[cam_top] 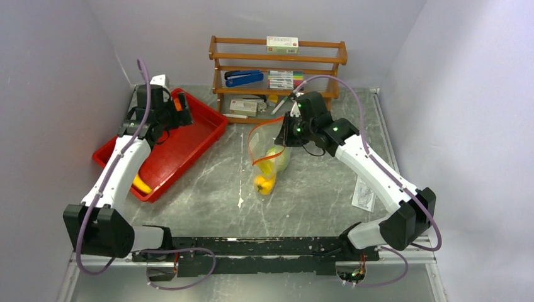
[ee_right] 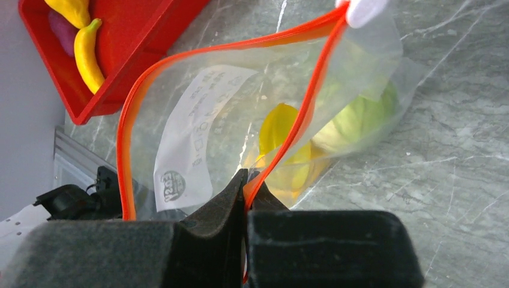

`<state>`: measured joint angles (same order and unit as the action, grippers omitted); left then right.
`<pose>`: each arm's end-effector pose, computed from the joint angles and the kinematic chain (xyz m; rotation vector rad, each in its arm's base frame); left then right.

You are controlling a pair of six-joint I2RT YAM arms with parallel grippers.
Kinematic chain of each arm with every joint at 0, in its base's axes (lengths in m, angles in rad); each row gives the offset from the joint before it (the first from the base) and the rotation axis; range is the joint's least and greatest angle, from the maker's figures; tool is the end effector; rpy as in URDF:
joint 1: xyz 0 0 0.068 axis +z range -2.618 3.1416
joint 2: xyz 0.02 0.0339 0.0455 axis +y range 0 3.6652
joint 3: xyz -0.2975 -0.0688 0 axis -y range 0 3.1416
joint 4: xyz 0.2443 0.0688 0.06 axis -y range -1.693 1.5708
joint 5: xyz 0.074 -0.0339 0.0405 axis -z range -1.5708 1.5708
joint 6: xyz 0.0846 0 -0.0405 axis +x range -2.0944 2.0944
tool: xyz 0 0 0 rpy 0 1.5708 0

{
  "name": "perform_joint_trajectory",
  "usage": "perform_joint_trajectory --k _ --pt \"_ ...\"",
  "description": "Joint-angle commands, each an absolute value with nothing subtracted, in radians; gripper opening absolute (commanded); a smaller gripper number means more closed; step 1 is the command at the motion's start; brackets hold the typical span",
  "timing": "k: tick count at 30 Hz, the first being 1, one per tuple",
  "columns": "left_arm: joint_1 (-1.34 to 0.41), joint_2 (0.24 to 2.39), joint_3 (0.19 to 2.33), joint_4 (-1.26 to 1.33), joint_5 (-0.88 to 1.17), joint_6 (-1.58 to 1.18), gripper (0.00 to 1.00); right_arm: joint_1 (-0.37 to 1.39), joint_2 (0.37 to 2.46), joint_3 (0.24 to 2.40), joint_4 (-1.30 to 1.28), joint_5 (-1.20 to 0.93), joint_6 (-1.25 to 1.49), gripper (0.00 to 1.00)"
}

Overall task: Place the food in the zip-top bag and seal the zipper
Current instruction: Pick up the fake vegetable from the bin.

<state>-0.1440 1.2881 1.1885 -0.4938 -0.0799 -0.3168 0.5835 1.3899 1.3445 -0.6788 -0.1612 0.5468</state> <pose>0.3150 -0.0389 0.3461 -0.2329 2.1550 -0.1788 0.2689 0.1938 0.3506 -0.1316 2.4026 0.7442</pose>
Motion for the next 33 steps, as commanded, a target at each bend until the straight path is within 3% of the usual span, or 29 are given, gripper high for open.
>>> perform_joint_trajectory --k 1,3,10,15,24,27,30,33 --pt "-0.041 1.346 1.204 -0.405 -0.123 -0.28 0.86 0.583 1.364 1.368 -0.655 -0.199 0.531 0.0" --pt "0.009 1.38 1.192 -0.357 -0.127 -0.307 0.83 0.582 1.364 1.364 -0.647 -0.203 0.53 0.0" --pt "0.143 1.591 1.223 -0.255 -0.057 -0.296 0.88 0.581 1.354 1.354 -0.634 -0.211 0.533 0.0" --pt "0.141 1.73 1.324 -0.3 -0.049 -0.086 0.92 0.583 1.344 1.342 -0.623 -0.212 0.541 0.0" --pt "0.119 1.729 1.291 -0.179 -0.042 0.184 0.91 0.582 1.368 1.357 -0.634 -0.213 0.53 0.0" --pt "0.073 1.775 1.302 -0.191 -0.007 0.366 0.99 0.583 1.374 1.362 -0.642 -0.203 0.526 0.0" --pt "0.01 1.83 1.294 -0.14 -0.196 0.531 0.99 0.582 1.369 1.361 -0.641 -0.202 0.526 0.0" --pt "0.0 1.898 1.338 -0.15 -0.221 0.592 0.99 0.582 1.362 1.358 -0.641 -0.2 0.528 0.0"
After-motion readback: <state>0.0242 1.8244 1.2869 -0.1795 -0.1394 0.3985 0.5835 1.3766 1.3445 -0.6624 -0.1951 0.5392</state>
